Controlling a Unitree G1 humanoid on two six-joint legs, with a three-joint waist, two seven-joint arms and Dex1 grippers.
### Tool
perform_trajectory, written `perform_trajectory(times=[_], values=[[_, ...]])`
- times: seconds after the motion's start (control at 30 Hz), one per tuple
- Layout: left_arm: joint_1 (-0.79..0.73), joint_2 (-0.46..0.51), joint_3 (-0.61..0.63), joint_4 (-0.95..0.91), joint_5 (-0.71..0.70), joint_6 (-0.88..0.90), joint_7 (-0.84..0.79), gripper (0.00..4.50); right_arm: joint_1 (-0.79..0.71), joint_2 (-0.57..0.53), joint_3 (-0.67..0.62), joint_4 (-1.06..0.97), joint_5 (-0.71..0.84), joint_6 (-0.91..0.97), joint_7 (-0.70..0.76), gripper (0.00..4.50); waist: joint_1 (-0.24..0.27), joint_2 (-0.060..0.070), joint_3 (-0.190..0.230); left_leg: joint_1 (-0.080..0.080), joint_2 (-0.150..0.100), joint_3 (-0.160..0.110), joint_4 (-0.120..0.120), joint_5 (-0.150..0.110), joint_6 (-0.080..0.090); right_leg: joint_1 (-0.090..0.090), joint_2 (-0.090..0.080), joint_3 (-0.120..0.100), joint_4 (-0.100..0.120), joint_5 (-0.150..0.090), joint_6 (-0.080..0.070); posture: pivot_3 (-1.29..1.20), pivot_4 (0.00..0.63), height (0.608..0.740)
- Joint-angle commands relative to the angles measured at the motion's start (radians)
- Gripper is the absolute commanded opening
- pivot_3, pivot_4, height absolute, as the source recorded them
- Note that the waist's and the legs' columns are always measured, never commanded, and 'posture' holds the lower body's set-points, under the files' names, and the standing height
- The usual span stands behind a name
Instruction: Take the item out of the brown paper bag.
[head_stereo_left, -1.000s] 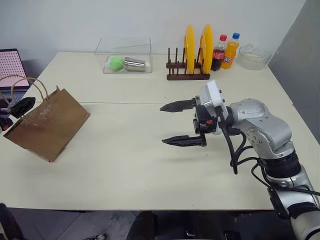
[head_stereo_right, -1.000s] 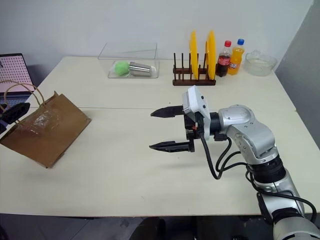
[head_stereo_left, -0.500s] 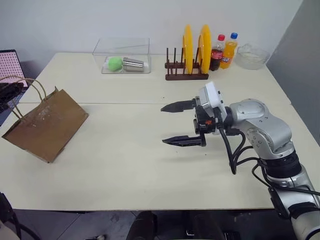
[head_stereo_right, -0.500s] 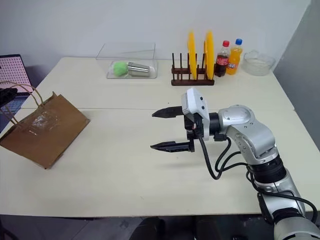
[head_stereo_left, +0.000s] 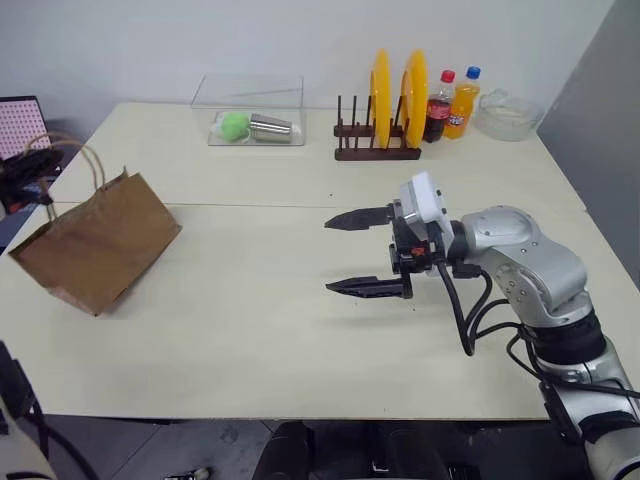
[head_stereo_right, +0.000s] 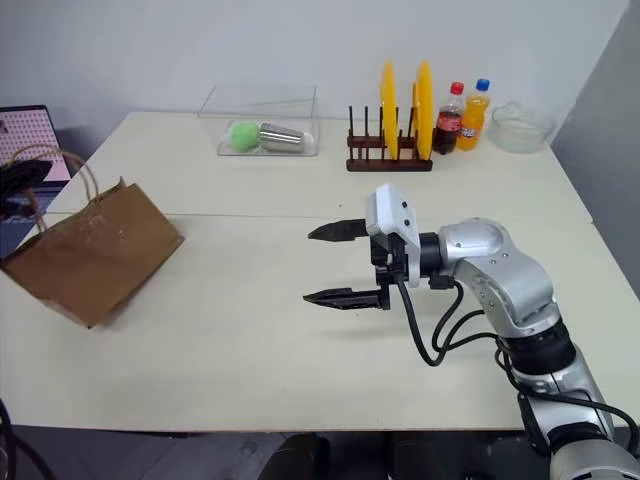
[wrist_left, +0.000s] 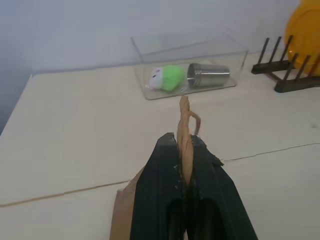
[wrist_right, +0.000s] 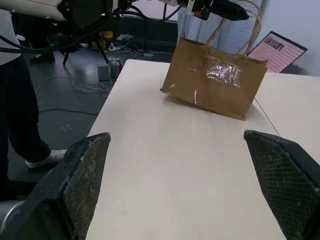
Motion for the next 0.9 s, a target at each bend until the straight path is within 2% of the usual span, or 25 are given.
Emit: perform_trajectory(times=[0.03, 0.17, 0.37, 0.67, 0.9], values=[[-0.099, -0.008, -0.044, -0.072, 0.012, -0.002, -0.068, 0.03, 0.028, -0.024, -0.068, -0.074, 0.047, 0.041, -0.041, 4.50, 0.000, 0.000, 0.000, 0.000, 0.000, 0.000, 0.001, 0.000, 0.000, 0.000, 0.000, 0.000, 0.000, 0.000, 0.000, 0.00, 0.150, 0.740], [-0.184, -0.068, -0.120, -0.083, 0.043, -0.017, -0.151, 0.03, 0.085, -0.034, -0.112, -0.124, 0.069, 0.080, -0.107, 4.50, -0.002, -0.001, 0.000, -0.002, -0.001, 0.000, 0.001, 0.000, 0.000, -0.001, 0.000, 0.000, 0.000, 0.000, 0.000, 0.00, 0.150, 0.740], [-0.327, -0.183, -0.215, 0.000, 0.115, -0.085, -0.229, 0.03, 0.179, -0.063, -0.135, -0.197, 0.069, 0.097, -0.173, 4.50, -0.004, -0.001, 0.000, -0.003, 0.000, 0.000, 0.001, 0.000, 0.000, -0.002, 0.000, 0.000, 0.001, 0.000, 0.000, 0.00, 0.150, 0.740], [-0.558, -0.396, -0.286, 0.255, 0.241, -0.281, -0.217, 0.03, 0.320, -0.087, -0.224, -0.321, 0.112, 0.168, -0.320, 4.50, -0.007, -0.002, 0.001, -0.006, 0.000, 0.001, 0.004, 0.000, 0.000, -0.003, 0.001, -0.001, 0.001, 0.000, 0.001, 0.00, 0.150, 0.740], [-0.614, -0.534, -0.286, 0.342, 0.299, -0.375, -0.181, 0.03, 0.430, -0.093, -0.271, -0.411, 0.125, 0.211, -0.435, 4.50, -0.007, -0.003, 0.001, -0.006, 0.000, 0.000, 0.006, 0.000, 0.000, -0.003, 0.001, -0.001, 0.002, 0.000, 0.001, 0.00, 0.150, 0.740]])
